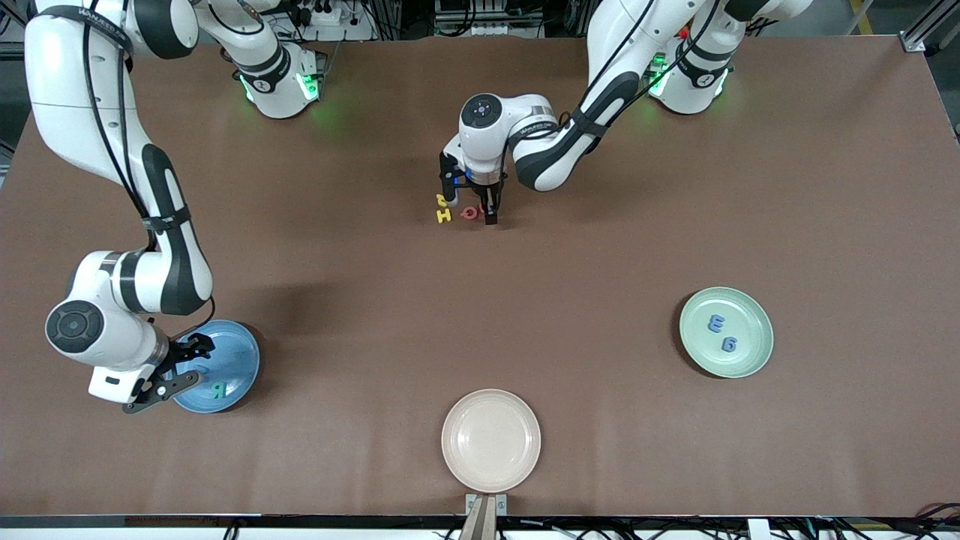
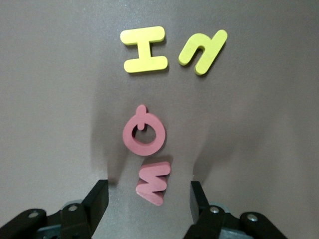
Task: Sort uppercase to blue plate, lowercase to green plate
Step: 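Reach the left gripper to the pink letter m and grasp it, then carry the pink m to the green plate while the right gripper rises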
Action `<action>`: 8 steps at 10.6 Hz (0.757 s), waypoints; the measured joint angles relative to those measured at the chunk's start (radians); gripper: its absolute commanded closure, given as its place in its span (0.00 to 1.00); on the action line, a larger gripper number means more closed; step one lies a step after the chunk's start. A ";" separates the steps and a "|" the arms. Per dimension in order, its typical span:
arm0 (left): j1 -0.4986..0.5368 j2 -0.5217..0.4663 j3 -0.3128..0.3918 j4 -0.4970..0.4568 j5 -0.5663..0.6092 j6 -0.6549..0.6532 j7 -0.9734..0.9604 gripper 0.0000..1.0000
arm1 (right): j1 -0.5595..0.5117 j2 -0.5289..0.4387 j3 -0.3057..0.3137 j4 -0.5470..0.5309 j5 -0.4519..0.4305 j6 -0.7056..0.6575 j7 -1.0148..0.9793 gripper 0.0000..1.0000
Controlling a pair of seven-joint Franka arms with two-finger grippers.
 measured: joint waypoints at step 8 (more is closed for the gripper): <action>0.000 0.013 -0.009 0.007 0.014 0.008 -0.008 1.00 | 0.000 0.000 0.000 0.000 0.000 0.000 0.000 0.00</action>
